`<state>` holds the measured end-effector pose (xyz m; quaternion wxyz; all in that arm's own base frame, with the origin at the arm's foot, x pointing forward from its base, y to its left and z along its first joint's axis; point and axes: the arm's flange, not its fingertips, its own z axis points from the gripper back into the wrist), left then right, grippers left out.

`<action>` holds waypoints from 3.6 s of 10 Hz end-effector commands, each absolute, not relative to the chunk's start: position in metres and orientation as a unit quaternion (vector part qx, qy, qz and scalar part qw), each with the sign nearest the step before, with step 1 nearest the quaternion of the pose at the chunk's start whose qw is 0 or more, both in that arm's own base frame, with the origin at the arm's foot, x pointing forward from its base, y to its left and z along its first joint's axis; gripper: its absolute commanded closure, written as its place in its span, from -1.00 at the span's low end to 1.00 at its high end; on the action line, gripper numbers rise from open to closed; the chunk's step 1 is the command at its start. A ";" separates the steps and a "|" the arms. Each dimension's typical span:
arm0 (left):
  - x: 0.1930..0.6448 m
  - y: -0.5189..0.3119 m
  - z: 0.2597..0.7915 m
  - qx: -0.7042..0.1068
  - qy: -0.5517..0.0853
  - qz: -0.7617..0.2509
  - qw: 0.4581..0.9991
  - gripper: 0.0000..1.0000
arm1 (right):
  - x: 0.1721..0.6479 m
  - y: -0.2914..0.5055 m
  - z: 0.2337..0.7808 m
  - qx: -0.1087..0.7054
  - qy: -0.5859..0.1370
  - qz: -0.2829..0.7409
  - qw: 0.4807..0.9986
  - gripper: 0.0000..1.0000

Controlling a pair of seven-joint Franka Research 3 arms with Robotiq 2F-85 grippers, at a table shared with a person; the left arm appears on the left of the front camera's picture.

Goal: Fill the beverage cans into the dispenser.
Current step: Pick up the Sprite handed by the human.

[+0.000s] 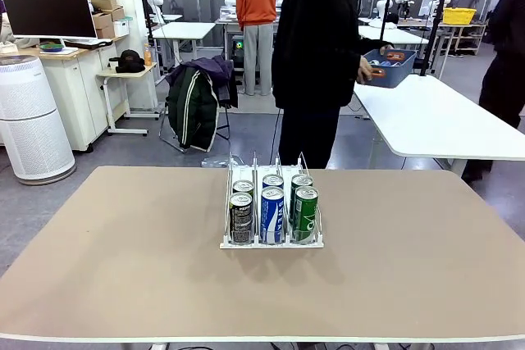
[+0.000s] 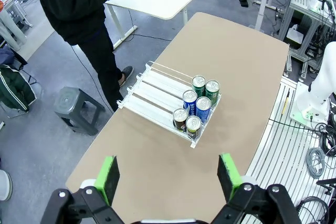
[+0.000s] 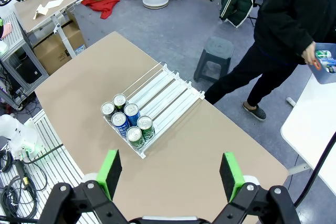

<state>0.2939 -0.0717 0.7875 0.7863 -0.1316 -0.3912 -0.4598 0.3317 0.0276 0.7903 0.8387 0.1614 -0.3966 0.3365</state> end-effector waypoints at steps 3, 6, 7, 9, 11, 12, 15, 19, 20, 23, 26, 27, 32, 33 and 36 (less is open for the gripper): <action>0.294 -0.071 0.788 -0.130 -0.392 -0.458 0.787 -1.00 | 0.333 0.027 0.790 0.164 -0.396 0.336 0.839 -1.00; 0.294 -0.071 0.788 -0.130 -0.392 -0.458 0.787 -1.00 | 0.333 0.027 0.790 0.164 -0.396 0.336 0.839 -1.00; 0.294 -0.071 0.788 -0.130 -0.392 -0.458 0.787 -1.00 | 0.333 0.027 0.790 0.164 -0.396 0.336 0.839 -1.00; 0.294 -0.071 0.788 -0.130 -0.392 -0.458 0.787 -1.00 | 0.333 0.027 0.790 0.164 -0.396 0.336 0.839 -1.00; 0.294 -0.071 0.788 -0.130 -0.392 -0.458 0.787 -1.00 | 0.333 0.027 0.790 0.164 -0.396 0.336 0.839 -1.00; 0.294 -0.071 0.788 -0.130 -0.392 -0.458 0.787 -1.00 | 0.333 0.027 0.790 0.164 -0.396 0.336 0.839 -1.00; 0.294 -0.071 0.788 -0.130 -0.392 -0.458 0.787 -1.00 | 0.333 0.027 0.790 0.164 -0.396 0.336 0.839 -1.00; 0.294 -0.071 0.788 -0.130 -0.392 -0.458 0.787 -1.00 | 0.333 0.027 0.790 0.164 -0.396 0.336 0.839 -1.00; 0.294 -0.071 0.788 -0.130 -0.392 -0.458 0.787 -1.00 | 0.333 0.027 0.790 0.164 -0.396 0.336 0.839 -1.00; 0.294 -0.071 0.788 -0.130 -0.392 -0.458 0.787 -1.00 | 0.333 0.027 0.790 0.164 -0.396 0.336 0.839 -1.00; 0.294 -0.071 0.788 -0.130 -0.392 -0.458 0.787 -1.00 | 0.333 0.027 0.790 0.164 -0.396 0.336 0.839 -1.00; 0.294 -0.071 0.788 -0.130 -0.392 -0.458 0.787 -1.00 | 0.333 0.027 0.790 0.164 -0.396 0.336 0.839 -1.00; 0.294 -0.071 0.788 -0.130 -0.392 -0.458 0.787 -1.00 | 0.333 0.027 0.790 0.164 -0.396 0.336 0.839 -1.00; 0.294 -0.071 0.788 -0.130 -0.392 -0.458 0.787 -1.00 | 0.333 0.027 0.790 0.164 -0.396 0.336 0.839 -1.00; 0.294 -0.071 0.788 -0.130 -0.392 -0.458 0.787 -1.00 | 0.333 0.027 0.790 0.164 -0.396 0.336 0.839 -1.00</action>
